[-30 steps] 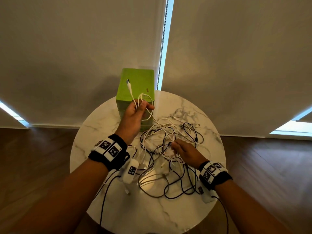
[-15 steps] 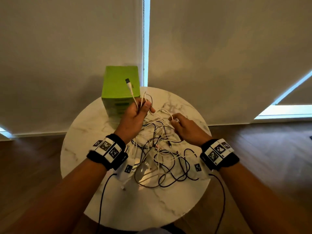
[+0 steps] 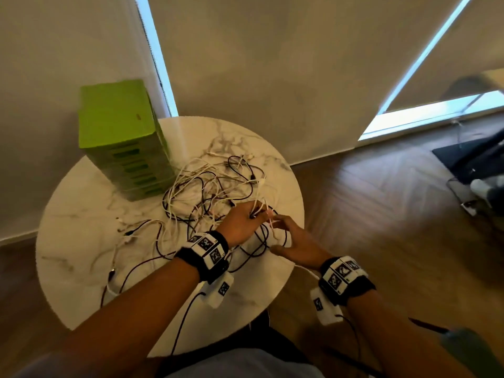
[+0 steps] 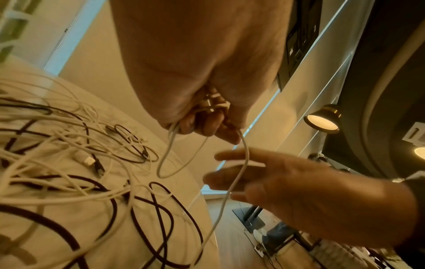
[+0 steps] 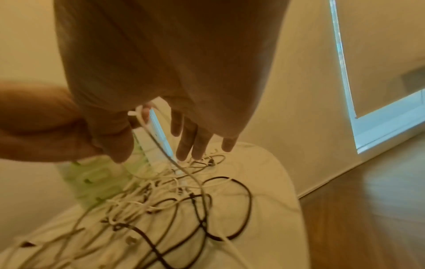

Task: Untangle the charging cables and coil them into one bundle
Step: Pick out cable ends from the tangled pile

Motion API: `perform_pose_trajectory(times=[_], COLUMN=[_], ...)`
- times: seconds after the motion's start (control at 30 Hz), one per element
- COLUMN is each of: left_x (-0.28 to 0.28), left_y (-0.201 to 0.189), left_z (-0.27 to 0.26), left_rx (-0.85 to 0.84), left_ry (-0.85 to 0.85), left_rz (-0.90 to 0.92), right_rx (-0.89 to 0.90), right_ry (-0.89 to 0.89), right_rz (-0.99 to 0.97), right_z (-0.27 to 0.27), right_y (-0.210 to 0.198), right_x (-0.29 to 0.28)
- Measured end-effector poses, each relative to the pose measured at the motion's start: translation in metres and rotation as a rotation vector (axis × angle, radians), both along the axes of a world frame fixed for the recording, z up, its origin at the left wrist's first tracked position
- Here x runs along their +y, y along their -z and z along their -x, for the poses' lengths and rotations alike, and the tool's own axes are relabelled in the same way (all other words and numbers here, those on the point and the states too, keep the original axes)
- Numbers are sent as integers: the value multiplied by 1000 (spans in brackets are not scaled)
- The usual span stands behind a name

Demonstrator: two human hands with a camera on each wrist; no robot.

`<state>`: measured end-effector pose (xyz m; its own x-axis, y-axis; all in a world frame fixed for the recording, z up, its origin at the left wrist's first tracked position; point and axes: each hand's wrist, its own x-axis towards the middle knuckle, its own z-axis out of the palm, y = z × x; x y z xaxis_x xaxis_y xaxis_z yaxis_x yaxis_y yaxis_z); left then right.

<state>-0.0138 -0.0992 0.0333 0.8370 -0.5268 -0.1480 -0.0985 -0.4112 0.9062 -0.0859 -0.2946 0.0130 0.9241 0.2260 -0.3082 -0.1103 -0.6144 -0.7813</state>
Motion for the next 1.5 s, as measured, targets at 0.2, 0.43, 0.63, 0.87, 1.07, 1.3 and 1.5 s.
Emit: perform_pose_trajectory(times=[0.2, 0.43, 0.63, 0.87, 1.07, 1.3, 1.5], left_x=[-11, 16, 15, 15, 37, 39, 27], left_y=[-10, -37, -34, -39, -58, -72, -49], left_z=[0, -16, -11, -19, -52, -87, -100], left_rx=[-8, 131, 143, 51, 30, -33, 58], left_ry=[-73, -306, -282, -258, -422, -496, -491], left_rz=[-19, 271, 318, 292, 374, 555, 426], right_rx=[-188, 84, -118, -101, -454, 285, 569], right_ry=[236, 75, -27, 95, 462, -55, -383], right_rz=[-95, 304, 86, -305, -111, 289, 384], right_z=[2, 17, -1, -20, -42, -37, -81], right_y=[-14, 45, 13, -48, -37, 51, 47], right_x=[6, -64, 16, 67, 15, -19, -18])
